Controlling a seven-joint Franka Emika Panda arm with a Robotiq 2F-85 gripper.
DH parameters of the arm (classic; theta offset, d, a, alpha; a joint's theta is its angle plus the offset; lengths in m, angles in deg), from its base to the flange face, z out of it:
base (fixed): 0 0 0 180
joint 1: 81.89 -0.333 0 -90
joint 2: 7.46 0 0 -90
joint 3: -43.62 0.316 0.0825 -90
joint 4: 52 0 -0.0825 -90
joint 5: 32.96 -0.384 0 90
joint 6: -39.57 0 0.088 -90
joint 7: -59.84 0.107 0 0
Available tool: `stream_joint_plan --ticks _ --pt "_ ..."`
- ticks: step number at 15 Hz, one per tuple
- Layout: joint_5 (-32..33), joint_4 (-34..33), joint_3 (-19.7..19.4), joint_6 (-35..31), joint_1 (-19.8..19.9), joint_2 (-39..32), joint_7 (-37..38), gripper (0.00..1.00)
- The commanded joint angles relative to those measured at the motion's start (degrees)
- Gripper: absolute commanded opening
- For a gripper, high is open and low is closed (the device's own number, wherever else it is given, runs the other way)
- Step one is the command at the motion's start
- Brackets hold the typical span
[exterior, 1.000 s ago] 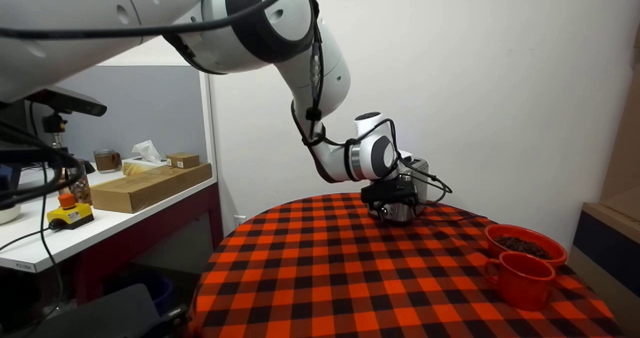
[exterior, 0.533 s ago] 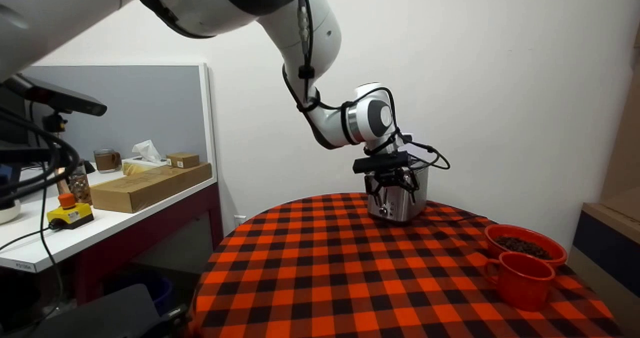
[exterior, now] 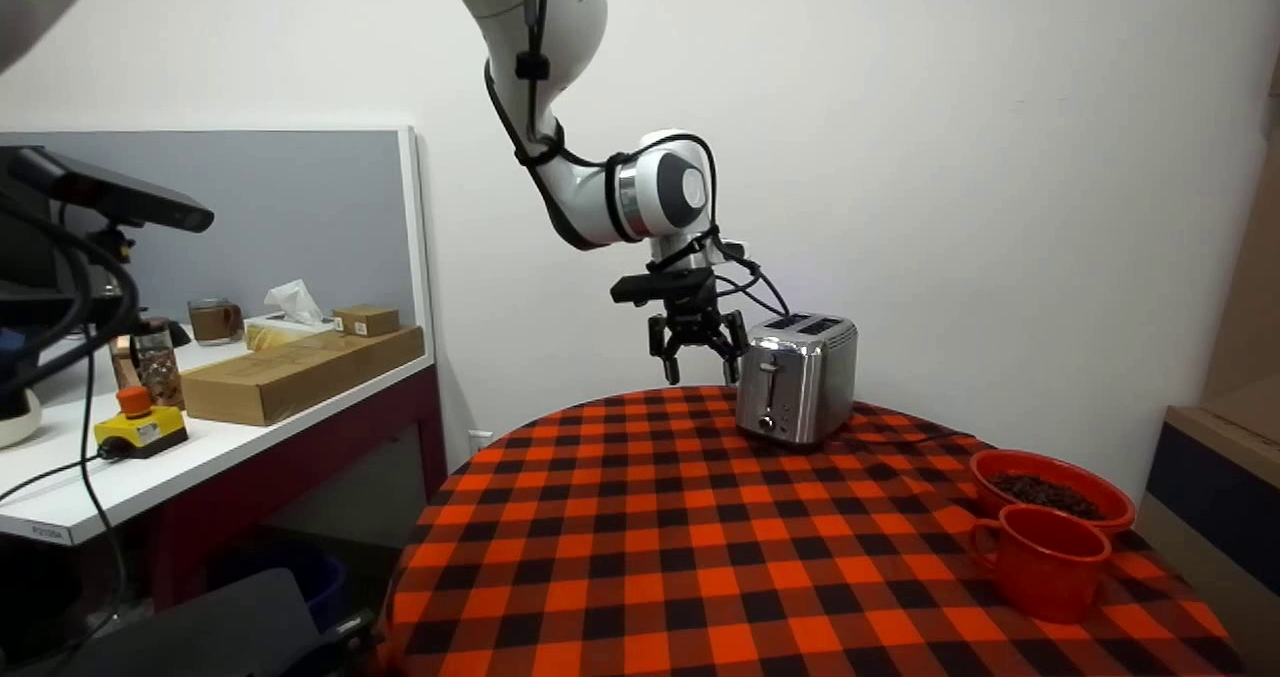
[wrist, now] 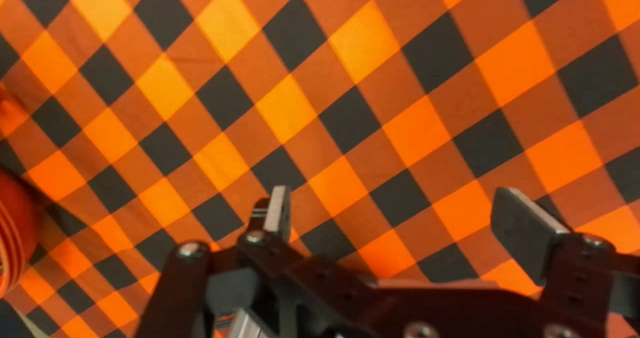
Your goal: Switch off the toaster
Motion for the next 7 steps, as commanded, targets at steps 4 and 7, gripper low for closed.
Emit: stream_joint_plan --ticks 4,7 --pt "-6.3 3.1 3.3 3.9 3.3 3.7 0.7 1.00" --pt "-6.6 3.1 3.5 4.1 4.0 3.7 0.4 1.00"
